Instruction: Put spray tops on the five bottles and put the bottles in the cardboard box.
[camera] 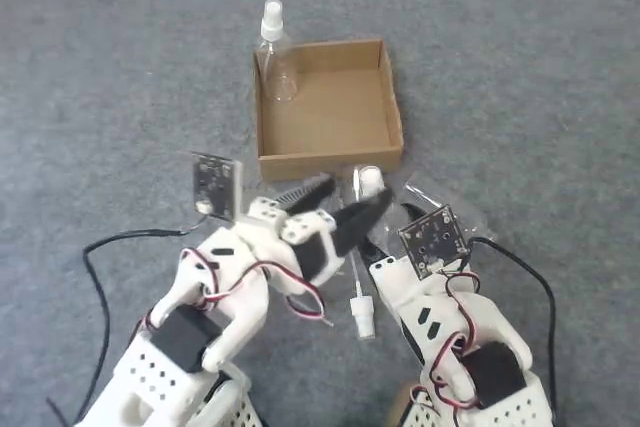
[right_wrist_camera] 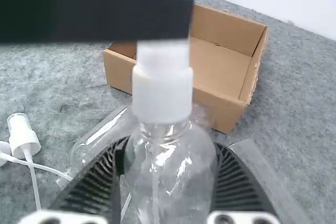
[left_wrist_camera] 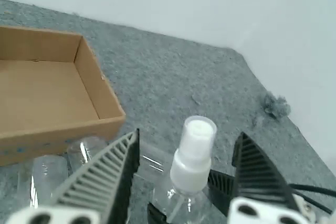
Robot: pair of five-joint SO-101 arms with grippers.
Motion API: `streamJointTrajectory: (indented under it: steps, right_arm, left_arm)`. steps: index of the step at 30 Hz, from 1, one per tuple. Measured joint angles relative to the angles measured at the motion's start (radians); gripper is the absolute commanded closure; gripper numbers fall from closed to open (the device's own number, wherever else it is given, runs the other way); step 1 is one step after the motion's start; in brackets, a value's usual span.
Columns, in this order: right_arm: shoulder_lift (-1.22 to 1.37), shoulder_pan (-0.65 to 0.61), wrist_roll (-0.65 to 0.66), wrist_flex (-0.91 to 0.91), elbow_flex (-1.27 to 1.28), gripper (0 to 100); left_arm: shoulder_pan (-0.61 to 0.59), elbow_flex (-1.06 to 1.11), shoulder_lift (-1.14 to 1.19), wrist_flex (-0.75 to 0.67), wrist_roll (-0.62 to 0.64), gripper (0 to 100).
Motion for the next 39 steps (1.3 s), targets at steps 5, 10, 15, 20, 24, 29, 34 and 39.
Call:
streamJointTrajectory:
  steps: [5,10,15,20,24,29,34,39]
  right_arm:
    - [0.000,0.000,0.015,0.000,0.000,92.0]
    - [0.000,-0.025,0.018,0.000,0.000,92.0]
    - [0.000,-0.021,0.020,0.000,0.014,92.0]
    - [0.000,-0.023,0.020,0.000,0.015,92.0]
    - [0.002,-0.018,0.020,0.000,0.018,92.0]
    - [0.002,-0.017,0.020,0.000,0.018,92.0]
    - [0.002,0.028,0.020,0.000,0.018,92.0]
    - [0.002,0.029,0.025,0.000,0.018,92.0]
  left_arm:
    - [-0.020,-0.005,0.000,-0.002,0.023,73]
    - [-0.020,0.044,0.000,-0.117,0.025,83]
    - [-0.020,0.080,0.000,-0.199,0.029,92]
    - [-0.017,0.081,0.000,-0.204,-0.021,94]
    - [0.035,0.107,-0.009,-0.216,-0.063,94]
    - [0.057,0.109,-0.011,-0.224,-0.068,94]
    - [0.057,0.110,-0.011,-0.203,-0.068,94]
    - [0.057,0.091,-0.011,-0.150,-0.068,94]
